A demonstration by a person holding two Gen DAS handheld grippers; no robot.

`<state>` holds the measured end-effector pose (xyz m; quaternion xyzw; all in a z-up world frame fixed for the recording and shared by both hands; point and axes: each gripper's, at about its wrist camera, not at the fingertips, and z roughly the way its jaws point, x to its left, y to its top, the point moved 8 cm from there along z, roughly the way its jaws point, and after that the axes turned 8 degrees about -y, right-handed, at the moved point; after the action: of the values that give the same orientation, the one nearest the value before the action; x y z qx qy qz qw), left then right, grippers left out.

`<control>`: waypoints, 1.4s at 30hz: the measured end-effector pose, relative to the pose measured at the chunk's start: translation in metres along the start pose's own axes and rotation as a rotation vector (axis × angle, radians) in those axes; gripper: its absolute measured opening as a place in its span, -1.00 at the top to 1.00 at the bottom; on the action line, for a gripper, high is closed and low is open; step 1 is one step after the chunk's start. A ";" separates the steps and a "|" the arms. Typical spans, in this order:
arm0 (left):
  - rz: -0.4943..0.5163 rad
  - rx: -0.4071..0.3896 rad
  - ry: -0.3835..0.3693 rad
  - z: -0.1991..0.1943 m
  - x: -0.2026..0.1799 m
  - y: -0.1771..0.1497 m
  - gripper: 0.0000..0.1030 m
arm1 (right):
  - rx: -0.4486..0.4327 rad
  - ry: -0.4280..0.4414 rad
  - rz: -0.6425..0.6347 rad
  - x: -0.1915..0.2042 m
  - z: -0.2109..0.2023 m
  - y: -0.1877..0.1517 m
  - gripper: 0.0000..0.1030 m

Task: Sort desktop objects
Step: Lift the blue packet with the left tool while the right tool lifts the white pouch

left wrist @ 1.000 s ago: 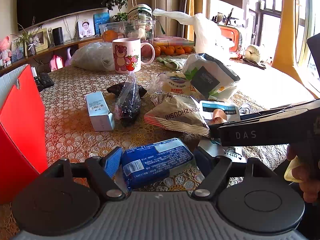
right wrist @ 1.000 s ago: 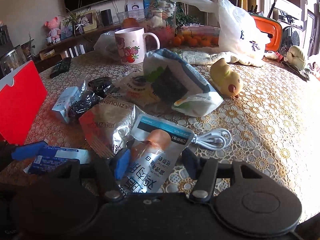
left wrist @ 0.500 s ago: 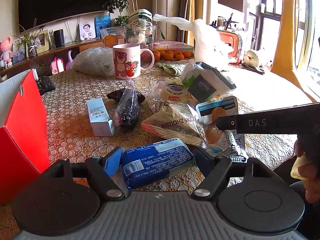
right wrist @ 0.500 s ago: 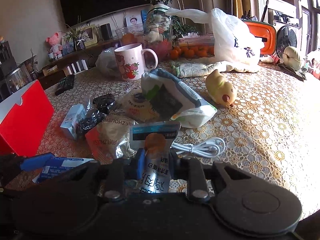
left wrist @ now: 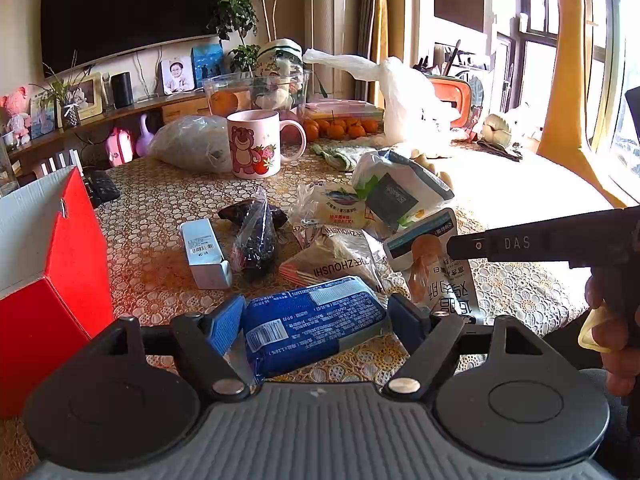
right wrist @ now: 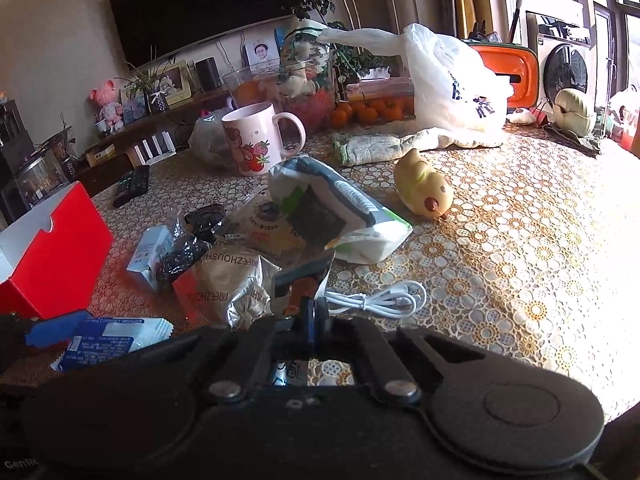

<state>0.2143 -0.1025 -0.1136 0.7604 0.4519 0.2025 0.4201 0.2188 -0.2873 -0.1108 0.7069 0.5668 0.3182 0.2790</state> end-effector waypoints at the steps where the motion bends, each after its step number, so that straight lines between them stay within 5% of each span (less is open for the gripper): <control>1: -0.003 -0.004 0.000 -0.002 -0.001 0.002 -0.51 | -0.009 0.004 -0.003 0.001 -0.004 0.002 1.00; 9: 0.001 -0.038 0.006 -0.024 -0.006 0.012 -0.51 | -0.027 0.007 -0.036 0.002 -0.023 0.010 0.97; 15: -0.007 -0.033 0.003 -0.029 -0.003 0.007 -0.51 | 0.042 -0.005 0.020 -0.014 -0.004 -0.004 0.02; 19: -0.021 -0.023 -0.003 -0.025 0.001 0.003 -0.51 | 0.082 -0.003 0.032 -0.011 0.013 -0.011 -0.19; 31: -0.054 0.008 -0.010 -0.009 0.014 -0.005 -0.51 | 0.095 -0.029 0.009 0.006 0.044 -0.015 -0.34; 42: -0.073 0.018 -0.008 0.001 0.022 -0.008 -0.50 | 0.033 -0.151 -0.151 0.025 0.054 -0.019 -0.37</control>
<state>0.2216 -0.0820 -0.1226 0.7478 0.4797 0.1801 0.4222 0.2521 -0.2605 -0.1569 0.6886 0.6010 0.2325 0.3325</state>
